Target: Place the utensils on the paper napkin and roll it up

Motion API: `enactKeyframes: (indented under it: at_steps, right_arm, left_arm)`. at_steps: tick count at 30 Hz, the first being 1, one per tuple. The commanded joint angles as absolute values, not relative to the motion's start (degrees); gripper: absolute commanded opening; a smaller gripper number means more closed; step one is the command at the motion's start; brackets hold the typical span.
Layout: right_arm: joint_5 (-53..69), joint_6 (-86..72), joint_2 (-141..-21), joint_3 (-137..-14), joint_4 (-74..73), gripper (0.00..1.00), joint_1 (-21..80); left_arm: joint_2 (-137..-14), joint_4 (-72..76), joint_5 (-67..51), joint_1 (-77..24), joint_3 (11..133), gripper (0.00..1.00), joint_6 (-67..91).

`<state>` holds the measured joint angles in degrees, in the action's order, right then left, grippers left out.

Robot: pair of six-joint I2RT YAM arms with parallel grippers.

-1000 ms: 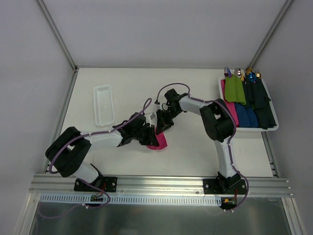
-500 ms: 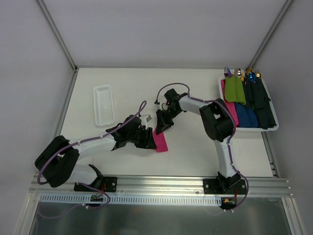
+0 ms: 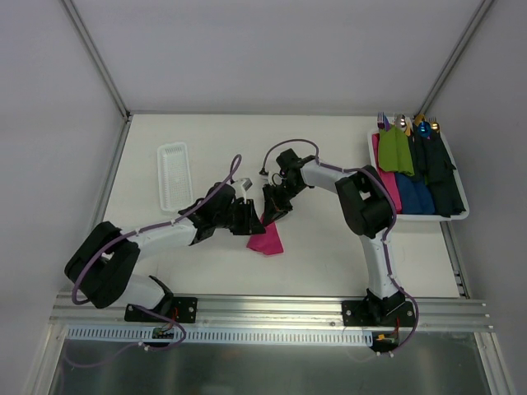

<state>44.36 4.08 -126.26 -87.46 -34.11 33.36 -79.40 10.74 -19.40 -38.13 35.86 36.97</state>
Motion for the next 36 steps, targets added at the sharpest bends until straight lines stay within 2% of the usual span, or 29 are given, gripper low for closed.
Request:
enactKeyframes:
  at_steps: [1, 10, 14, 21, 30, 36]
  right_arm:
    - [36.56, 7.56, -129.46, -87.36, -35.16, 0.10, 33.84]
    - [36.91, 8.61, -129.46, -87.36, -35.42, 0.10, 33.92]
    - [36.83, 9.67, -129.46, -87.45, -35.77, 0.10, 34.01]
    - [36.74, 10.90, -129.47, -87.80, -36.12, 0.12, 34.45]
    - [37.35, 8.80, -120.16, -90.17, -35.77, 0.41, 31.56]
    - [33.94, 4.66, -113.39, -89.66, -37.44, 0.43, 27.78]
  left_arm:
    - [-83.21, 22.81, -26.79, -37.44, 35.60, 0.21, 40.50]
    - [-91.22, 29.53, -28.65, -37.00, 31.47, 0.14, 44.47]
    - [-94.13, 35.06, -28.91, -33.32, 27.25, 0.11, 47.72]
    - [-99.22, 44.72, -30.14, -31.11, 21.98, 0.10, 50.62]
    - [-111.34, 62.39, -31.64, -30.50, 17.85, 0.08, 58.79]
    - [-113.55, 66.80, -30.68, -30.50, 16.88, 0.07, 60.73]
